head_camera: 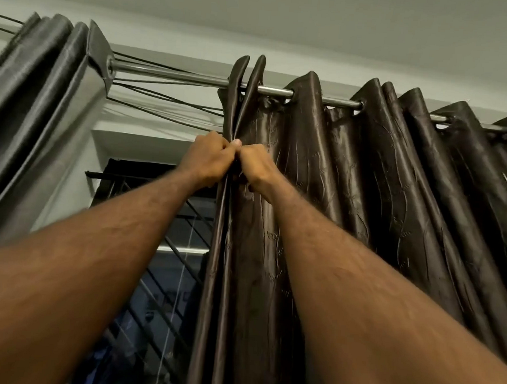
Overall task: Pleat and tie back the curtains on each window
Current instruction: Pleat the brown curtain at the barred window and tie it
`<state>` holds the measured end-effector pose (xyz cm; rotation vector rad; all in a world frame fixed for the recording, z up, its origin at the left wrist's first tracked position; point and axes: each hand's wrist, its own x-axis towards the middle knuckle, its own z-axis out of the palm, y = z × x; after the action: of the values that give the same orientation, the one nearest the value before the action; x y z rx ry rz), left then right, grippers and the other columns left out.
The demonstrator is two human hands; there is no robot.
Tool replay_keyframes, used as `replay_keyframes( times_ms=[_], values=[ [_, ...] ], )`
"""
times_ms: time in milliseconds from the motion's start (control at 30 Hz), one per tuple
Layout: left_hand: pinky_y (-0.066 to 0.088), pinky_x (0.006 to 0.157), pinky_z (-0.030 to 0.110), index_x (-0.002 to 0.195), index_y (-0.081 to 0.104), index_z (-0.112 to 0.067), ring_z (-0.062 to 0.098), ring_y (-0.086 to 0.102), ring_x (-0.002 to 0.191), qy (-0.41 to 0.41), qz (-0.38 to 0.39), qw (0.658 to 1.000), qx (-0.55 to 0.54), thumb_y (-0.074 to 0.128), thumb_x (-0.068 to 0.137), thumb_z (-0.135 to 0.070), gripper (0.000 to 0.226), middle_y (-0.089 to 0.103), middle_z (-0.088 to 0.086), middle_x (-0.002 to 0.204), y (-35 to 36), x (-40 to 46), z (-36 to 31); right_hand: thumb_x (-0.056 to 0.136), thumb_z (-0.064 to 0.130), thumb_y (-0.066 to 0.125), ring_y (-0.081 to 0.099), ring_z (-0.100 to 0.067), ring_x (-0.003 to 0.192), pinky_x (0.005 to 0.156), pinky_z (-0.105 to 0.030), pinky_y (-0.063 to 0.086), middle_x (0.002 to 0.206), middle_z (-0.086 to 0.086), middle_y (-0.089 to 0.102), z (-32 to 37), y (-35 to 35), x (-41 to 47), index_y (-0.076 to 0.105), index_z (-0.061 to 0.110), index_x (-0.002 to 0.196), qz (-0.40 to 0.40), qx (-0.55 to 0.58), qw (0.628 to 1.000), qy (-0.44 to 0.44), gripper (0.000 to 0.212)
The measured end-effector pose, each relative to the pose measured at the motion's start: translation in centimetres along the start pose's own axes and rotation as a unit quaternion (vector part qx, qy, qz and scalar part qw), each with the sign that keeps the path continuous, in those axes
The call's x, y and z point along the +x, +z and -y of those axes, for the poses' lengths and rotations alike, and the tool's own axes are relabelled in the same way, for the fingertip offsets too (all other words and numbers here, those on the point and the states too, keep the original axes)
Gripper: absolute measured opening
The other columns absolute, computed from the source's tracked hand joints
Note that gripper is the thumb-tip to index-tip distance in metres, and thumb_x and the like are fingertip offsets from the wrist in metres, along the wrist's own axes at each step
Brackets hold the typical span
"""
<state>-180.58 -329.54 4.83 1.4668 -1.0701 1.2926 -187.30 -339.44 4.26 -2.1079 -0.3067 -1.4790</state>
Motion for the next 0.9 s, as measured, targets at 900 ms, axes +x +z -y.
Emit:
replay_keyframes(
  times_ms=[900],
  values=[
    [0.046, 0.067, 0.031, 0.085, 0.070, -0.006, 0.025, 0.062, 0.077, -0.017, -0.038, 0.999, 0.006, 0.067, 0.082, -0.005, 0.005, 0.064, 0.007, 0.074, -1.2, 1.0, 2.0, 0.096, 0.023, 0.055, 0.064, -0.032, 0.113, 0.090, -0.034, 0.051, 0.118, -0.015, 0.071, 2.5, 0.2, 3.8, 0.074, 0.007, 0.106, -0.066, -0.255, 0.964, -0.039, 0.026]
  ],
)
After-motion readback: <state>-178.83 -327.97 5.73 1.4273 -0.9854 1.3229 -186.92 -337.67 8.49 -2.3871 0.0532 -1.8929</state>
